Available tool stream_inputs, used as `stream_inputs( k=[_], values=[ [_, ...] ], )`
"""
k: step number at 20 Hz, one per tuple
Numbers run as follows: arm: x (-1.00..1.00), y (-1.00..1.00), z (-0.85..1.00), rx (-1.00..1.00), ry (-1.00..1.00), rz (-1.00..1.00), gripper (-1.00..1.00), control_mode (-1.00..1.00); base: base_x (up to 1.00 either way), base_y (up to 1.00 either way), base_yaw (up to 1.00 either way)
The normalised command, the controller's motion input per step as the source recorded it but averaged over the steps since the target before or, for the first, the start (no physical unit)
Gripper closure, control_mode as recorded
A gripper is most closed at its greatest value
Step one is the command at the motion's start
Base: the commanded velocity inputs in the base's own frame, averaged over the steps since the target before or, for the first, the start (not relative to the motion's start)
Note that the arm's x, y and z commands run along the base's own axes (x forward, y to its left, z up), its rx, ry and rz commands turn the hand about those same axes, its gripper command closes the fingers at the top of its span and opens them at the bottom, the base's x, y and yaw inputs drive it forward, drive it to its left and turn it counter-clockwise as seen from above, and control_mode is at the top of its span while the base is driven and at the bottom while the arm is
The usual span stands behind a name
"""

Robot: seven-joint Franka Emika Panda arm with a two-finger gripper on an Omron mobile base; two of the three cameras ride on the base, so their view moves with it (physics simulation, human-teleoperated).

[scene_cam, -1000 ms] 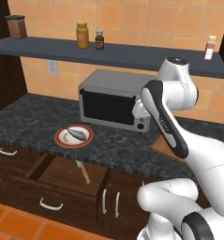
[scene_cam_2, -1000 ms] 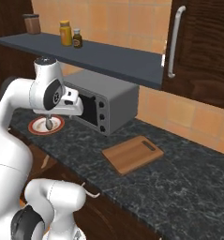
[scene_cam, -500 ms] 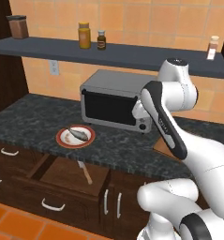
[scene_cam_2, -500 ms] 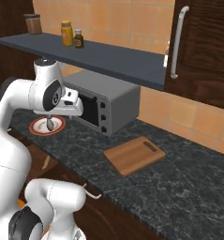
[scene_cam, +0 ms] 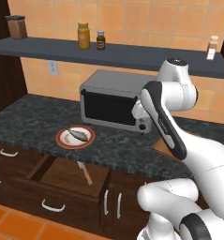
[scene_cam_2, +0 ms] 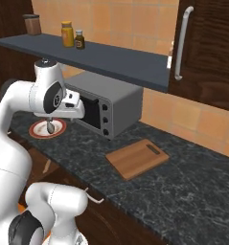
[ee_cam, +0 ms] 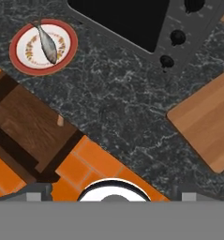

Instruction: Pick up the knife from the drawer and place it on the cutting board. Then place the meat from the plate to the cutting board.

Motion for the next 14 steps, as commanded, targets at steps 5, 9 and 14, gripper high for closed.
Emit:
stream_inputs(
  k=[5, 9, 14],
  values=[
    [0.0, 0.38, -0.54, -0.02, 0.29, 0.08, -1.0, -1.0, 0.0, 0.0, 0.0],
    [0.15, 1.0, -1.0, -0.04, 0.43, 0.17, -1.0, -1.0, 0.0, 0.0, 0.0],
    [0.46, 1.0, -1.0, 0.01, 0.52, 0.08, -1.0, -1.0, 0.0, 0.0, 0.0]
  ],
)
